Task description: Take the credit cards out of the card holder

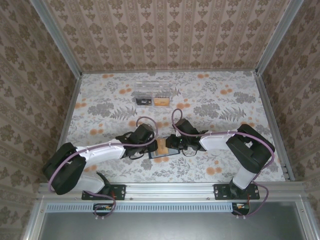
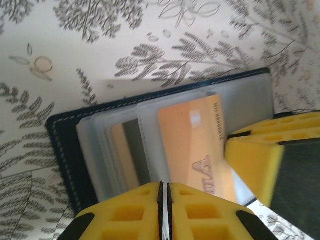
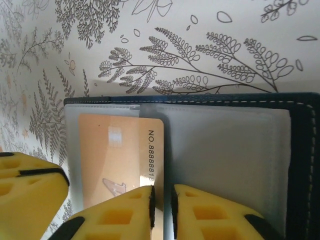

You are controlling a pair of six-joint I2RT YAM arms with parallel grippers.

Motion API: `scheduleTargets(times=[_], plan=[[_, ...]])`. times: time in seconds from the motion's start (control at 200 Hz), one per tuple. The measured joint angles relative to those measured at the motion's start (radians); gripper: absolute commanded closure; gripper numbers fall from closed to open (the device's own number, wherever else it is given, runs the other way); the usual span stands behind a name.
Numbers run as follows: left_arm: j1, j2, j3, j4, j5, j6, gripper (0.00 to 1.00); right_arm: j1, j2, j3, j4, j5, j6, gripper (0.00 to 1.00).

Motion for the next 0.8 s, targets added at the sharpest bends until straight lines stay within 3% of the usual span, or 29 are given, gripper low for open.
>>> scheduleTargets(times=[0.265, 0.475, 0.655, 0.8], plan=[[0.000, 0.026, -0.011, 0.003, 0.000, -0.008, 0.88, 0.000, 0.000, 0.002, 0.003, -0.009, 0.000, 0.73], [-0.005, 0.043, -0.012, 0.035, 0.000, -0.021, 0.88, 0.000, 0.000, 0.002, 0.012, -0.031, 0.002, 0.79], [-0.008, 0.049, -0.012, 0.045, 0.000, -0.026, 0.90, 0.000, 0.000, 0.002, 0.026, -0.047, 0.005, 0.93], [-0.007, 0.049, -0.012, 0.045, -0.002, -0.030, 0.92, -0.009, 0.000, -0.007, 0.048, -0.051, 0.010, 0.98]])
